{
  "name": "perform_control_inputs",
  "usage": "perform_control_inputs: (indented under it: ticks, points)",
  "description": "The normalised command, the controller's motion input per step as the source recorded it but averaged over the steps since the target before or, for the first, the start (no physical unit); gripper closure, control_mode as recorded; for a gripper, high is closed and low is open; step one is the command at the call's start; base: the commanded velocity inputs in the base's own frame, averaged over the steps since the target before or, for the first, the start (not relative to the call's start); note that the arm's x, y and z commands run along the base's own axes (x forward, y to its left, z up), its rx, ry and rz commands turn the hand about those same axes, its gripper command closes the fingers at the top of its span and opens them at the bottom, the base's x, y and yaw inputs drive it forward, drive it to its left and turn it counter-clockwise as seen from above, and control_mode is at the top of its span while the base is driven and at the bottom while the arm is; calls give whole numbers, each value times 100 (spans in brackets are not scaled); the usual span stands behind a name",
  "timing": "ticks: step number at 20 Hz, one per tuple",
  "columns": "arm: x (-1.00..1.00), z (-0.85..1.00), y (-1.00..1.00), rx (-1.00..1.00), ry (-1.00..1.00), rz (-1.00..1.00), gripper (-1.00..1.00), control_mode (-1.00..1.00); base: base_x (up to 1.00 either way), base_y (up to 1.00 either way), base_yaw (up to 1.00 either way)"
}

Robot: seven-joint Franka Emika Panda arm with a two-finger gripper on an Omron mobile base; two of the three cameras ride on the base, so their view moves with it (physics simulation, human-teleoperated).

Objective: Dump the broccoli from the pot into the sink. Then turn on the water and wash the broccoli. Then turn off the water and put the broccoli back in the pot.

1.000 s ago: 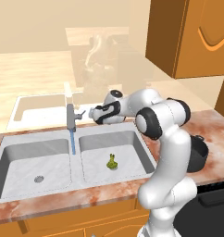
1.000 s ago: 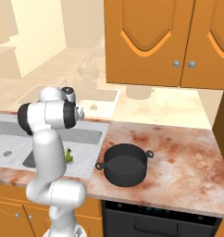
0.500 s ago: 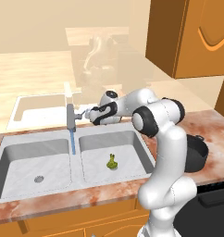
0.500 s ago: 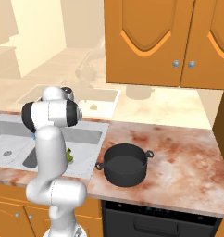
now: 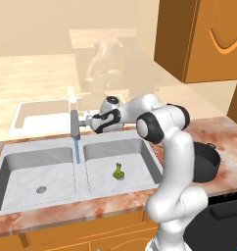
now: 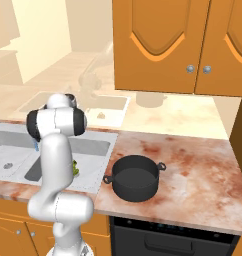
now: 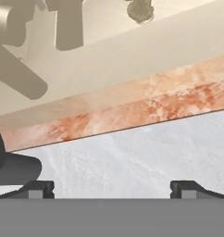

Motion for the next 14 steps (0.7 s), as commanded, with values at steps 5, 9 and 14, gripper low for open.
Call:
perform_control_inputs:
  ticks: [5, 9, 14]
  points:
    - [32, 0, 10, 0, 0, 0, -100, -100, 0, 0, 0]
    - [23, 0, 0, 0, 0, 0, -100, -100, 0, 0, 0]
    - [25, 6, 0, 0, 0, 0, -100, -100, 0, 0, 0]
